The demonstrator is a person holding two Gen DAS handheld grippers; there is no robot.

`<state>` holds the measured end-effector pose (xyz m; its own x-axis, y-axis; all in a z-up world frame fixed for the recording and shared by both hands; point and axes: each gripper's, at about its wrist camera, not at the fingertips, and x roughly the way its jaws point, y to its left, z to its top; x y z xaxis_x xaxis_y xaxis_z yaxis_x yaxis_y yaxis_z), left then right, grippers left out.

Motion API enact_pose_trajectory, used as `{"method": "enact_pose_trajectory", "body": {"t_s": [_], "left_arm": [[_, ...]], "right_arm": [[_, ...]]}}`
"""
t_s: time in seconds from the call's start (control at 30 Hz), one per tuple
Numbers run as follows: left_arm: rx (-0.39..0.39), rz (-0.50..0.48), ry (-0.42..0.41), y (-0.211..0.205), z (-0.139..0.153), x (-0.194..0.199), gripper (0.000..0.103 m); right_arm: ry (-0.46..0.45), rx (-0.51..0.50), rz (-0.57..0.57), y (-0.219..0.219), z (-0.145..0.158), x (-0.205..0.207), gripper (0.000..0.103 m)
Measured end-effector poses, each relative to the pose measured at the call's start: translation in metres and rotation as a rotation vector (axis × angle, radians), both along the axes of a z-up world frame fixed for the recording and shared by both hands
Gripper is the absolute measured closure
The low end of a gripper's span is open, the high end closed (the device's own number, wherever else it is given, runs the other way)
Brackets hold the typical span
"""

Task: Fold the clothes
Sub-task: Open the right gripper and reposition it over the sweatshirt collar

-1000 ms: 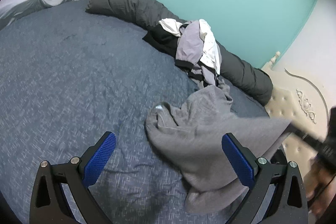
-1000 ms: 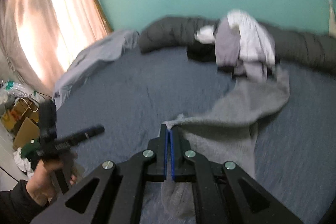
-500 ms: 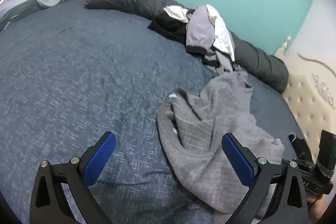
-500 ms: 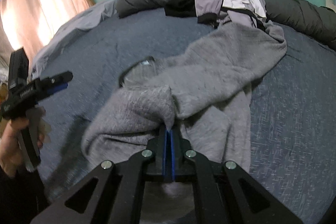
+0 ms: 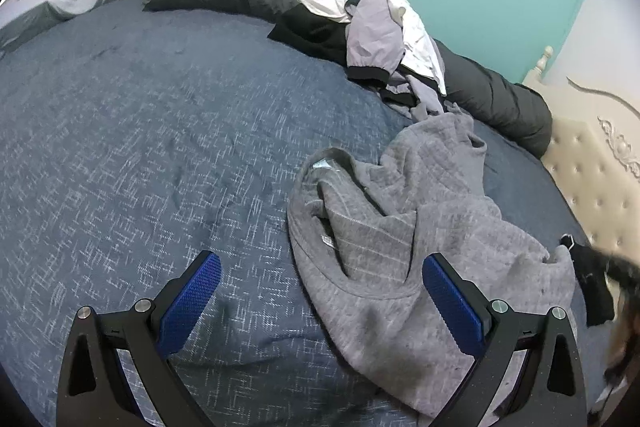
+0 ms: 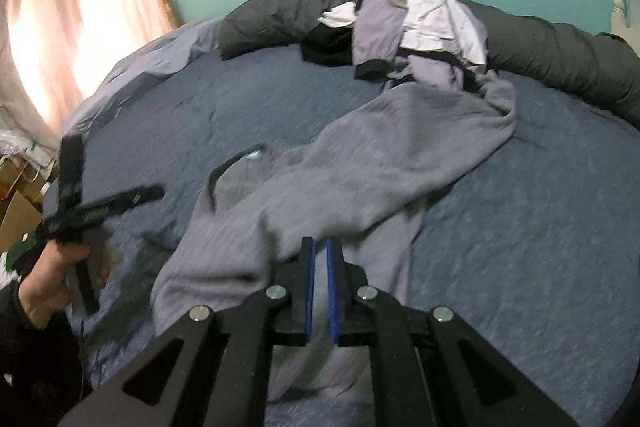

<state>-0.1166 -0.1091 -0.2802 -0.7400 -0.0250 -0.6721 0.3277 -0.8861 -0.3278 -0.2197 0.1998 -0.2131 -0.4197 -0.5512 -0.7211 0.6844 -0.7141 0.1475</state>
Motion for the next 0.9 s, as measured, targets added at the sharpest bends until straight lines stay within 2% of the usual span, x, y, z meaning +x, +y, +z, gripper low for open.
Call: {"method": "enact_pose_trajectory", "body": {"t_s": [0.1, 0.17, 0.23, 0.37, 0.57, 0.77, 0.9], "left_arm": [[0.0, 0.008, -0.004, -0.005, -0.001, -0.001, 0.0], [0.002, 0.014, -0.007, -0.009, -0.002, -0.002, 0.0], [0.004, 0.021, -0.01, -0.012, -0.004, -0.003, 0.0], [0.009, 0.033, -0.016, -0.02, -0.006, -0.005, 0.0], [-0.007, 0.039, -0.02, -0.027, -0.006, -0.007, 0.0], [-0.005, 0.047, -0.039, -0.035, -0.011, -0.009, 0.0], [-0.001, 0.056, -0.041, -0.039, -0.013, -0.009, 0.0]], "right_arm": [[-0.008, 0.02, 0.013, -0.016, 0.001, -0.023, 0.089], [-0.018, 0.039, 0.045, -0.033, -0.001, -0.04, 0.065], [-0.03, 0.072, 0.077, -0.054, -0.004, -0.052, 0.053], [-0.038, 0.195, 0.156, -0.105, -0.019, -0.073, 0.053], [-0.067, 0.321, 0.227, -0.159, -0.036, -0.095, 0.053], [-0.118, 0.421, 0.217, -0.181, -0.067, -0.113, 0.053], [-0.146, 0.432, 0.219, -0.187, -0.081, -0.121, 0.053]]}}
